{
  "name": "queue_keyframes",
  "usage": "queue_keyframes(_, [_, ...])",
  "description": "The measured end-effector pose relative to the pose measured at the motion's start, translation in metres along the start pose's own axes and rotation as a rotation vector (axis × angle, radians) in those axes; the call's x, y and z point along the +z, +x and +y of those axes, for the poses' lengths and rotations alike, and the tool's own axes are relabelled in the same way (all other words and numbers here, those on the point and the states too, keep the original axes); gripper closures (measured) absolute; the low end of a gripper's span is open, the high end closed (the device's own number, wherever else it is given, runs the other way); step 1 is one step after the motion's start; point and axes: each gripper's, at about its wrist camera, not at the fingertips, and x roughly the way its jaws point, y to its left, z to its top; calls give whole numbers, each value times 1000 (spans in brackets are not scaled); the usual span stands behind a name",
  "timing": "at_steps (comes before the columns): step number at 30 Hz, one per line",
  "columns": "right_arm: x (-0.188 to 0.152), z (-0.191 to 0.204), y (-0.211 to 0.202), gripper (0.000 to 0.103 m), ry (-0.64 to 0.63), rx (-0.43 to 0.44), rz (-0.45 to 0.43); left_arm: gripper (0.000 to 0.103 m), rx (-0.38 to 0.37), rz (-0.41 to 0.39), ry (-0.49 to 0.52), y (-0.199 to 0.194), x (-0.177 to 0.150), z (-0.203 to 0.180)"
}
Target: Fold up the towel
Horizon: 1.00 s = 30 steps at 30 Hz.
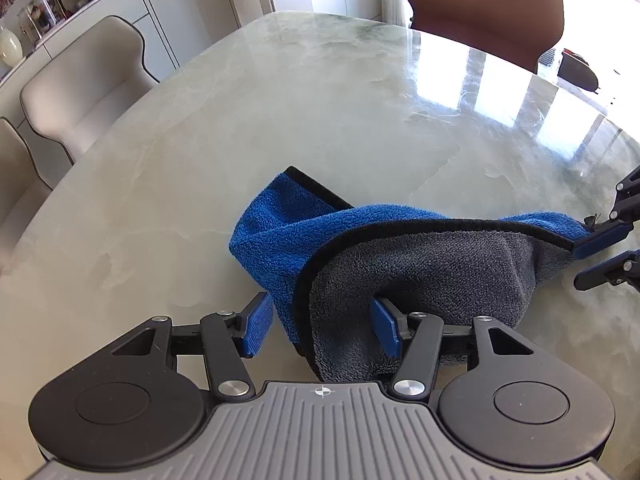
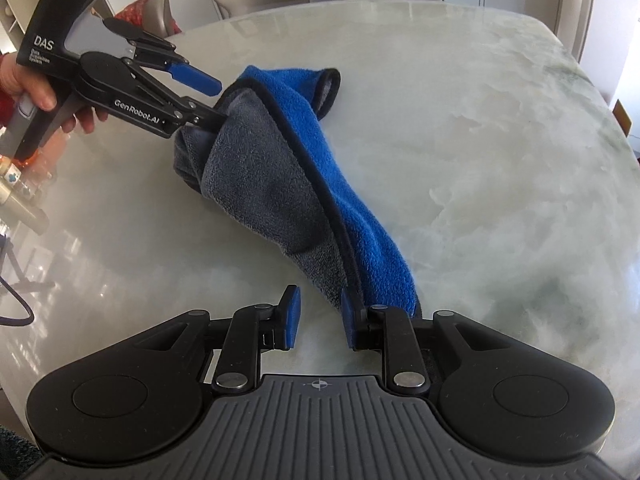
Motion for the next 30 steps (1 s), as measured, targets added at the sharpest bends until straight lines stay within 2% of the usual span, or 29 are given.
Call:
queue_keyframes(6, [1,-2,2,80,28,-23,3,46,5,7,41,2,-1,-4])
queue_keyframes(10, [1,-3,0,68,26,-34,-20,57,-16,0,66,1,-2,-5])
queue_keyframes(18, [1,0,-5,68,-18,-60,-55,68,-33,17,57,6,-3,-1])
queue_keyframes(23, [0,2,-4,69,-40,-71,-66,81,-8,32,47,7,0,1])
queue_keyframes(30, [0,5,-2,69,-90,-112,-93,87,11,33,47,8,0,-1])
